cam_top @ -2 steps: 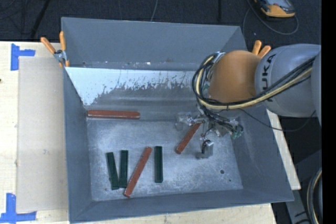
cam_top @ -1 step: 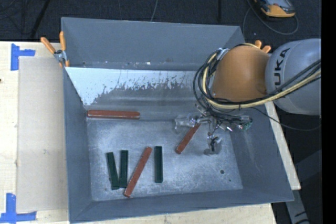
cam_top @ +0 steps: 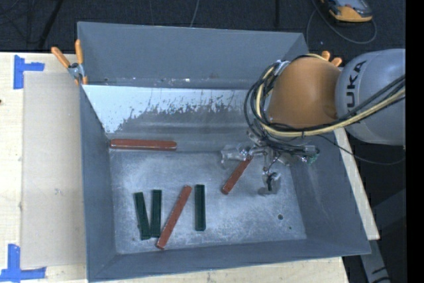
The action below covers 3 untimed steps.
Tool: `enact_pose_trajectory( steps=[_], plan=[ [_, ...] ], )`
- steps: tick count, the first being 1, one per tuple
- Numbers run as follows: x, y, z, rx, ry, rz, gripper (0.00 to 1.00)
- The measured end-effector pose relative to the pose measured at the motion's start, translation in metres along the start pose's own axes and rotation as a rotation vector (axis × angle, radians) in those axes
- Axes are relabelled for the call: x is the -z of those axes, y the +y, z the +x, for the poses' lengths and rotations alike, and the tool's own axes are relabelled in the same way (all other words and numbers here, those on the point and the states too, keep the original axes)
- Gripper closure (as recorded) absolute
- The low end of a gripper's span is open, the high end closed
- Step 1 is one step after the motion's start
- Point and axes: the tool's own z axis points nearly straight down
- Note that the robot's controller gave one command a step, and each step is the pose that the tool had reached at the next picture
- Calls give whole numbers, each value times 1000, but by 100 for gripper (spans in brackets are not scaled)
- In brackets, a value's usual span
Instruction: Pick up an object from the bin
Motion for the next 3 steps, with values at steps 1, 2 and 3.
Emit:
enact_pose_trajectory(
  steps=[1, 2, 3],
  plan=[
    [-32, 3, 5, 61, 4, -4, 0],
    [-32, 3, 4, 58, 1, -3, 0],
    [-31, 3, 4, 56, 0, -2, 100]
  ],
)
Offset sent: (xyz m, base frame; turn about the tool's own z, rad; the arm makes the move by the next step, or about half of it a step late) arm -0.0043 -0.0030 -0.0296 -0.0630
